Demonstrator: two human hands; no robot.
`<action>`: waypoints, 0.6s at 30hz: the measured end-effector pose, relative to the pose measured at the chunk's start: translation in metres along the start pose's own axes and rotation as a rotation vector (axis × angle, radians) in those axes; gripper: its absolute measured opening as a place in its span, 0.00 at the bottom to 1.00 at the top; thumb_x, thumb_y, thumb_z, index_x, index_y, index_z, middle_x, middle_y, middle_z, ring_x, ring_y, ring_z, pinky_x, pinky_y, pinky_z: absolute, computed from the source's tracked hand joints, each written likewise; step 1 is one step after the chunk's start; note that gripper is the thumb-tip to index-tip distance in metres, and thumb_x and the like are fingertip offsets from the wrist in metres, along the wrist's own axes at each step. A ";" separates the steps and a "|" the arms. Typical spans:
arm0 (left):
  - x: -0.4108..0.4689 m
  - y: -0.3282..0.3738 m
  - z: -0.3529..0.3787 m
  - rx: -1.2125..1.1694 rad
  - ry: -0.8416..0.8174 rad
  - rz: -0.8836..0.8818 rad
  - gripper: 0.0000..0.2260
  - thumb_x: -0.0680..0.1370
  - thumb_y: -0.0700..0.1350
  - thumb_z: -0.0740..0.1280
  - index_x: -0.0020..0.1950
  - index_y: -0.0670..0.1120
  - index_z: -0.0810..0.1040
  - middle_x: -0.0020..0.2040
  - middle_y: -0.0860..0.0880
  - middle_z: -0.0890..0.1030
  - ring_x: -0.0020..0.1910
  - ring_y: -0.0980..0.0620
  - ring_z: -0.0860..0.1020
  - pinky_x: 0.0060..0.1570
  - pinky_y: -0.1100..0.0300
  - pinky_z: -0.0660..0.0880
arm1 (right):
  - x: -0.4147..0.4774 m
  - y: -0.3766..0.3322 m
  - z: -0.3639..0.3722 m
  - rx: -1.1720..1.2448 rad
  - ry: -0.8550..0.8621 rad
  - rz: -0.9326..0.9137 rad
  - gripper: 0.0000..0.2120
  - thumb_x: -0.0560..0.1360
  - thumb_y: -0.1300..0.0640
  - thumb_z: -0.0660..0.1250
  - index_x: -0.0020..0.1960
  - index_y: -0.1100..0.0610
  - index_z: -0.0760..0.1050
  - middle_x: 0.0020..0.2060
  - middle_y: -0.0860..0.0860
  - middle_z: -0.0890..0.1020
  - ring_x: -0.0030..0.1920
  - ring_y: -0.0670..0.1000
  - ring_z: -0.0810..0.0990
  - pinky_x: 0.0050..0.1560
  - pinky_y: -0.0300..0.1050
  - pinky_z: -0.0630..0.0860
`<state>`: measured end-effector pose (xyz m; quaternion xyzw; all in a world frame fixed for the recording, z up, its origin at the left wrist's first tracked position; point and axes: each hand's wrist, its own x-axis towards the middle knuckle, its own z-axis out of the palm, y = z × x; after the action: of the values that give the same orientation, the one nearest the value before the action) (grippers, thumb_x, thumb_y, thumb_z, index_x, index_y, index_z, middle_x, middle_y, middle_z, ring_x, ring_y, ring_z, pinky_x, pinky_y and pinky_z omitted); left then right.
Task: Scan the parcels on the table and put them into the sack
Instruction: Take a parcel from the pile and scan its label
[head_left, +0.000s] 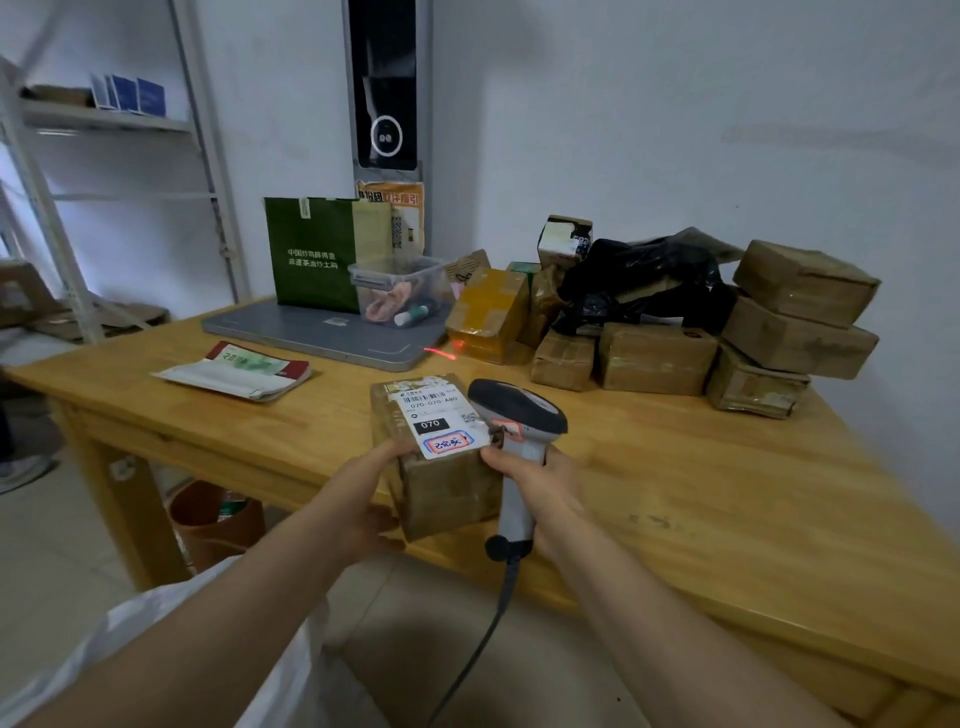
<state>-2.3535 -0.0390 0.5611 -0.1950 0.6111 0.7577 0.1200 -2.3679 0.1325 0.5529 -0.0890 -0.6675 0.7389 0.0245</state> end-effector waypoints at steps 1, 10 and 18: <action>-0.004 -0.001 -0.004 -0.018 -0.034 -0.016 0.22 0.73 0.51 0.71 0.64 0.48 0.73 0.57 0.39 0.75 0.53 0.38 0.75 0.42 0.48 0.74 | -0.004 0.002 0.001 0.000 -0.001 0.004 0.15 0.68 0.58 0.76 0.51 0.56 0.76 0.47 0.53 0.82 0.48 0.53 0.80 0.52 0.52 0.78; -0.028 -0.010 -0.057 0.011 0.042 0.224 0.44 0.61 0.42 0.78 0.73 0.37 0.63 0.57 0.40 0.80 0.51 0.42 0.82 0.40 0.52 0.80 | -0.056 0.022 0.008 -0.055 -0.076 -0.085 0.12 0.70 0.57 0.75 0.49 0.50 0.75 0.46 0.51 0.82 0.46 0.51 0.80 0.47 0.47 0.79; -0.035 -0.003 -0.065 0.265 0.166 0.478 0.41 0.70 0.34 0.74 0.77 0.40 0.56 0.61 0.44 0.76 0.53 0.49 0.76 0.43 0.61 0.76 | -0.093 0.002 0.024 -0.024 -0.340 -0.037 0.06 0.73 0.60 0.71 0.40 0.58 0.77 0.27 0.54 0.76 0.25 0.49 0.74 0.28 0.43 0.74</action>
<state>-2.3117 -0.0998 0.5623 -0.0891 0.7411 0.6596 -0.0881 -2.2799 0.0945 0.5619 0.0490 -0.6723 0.7347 -0.0763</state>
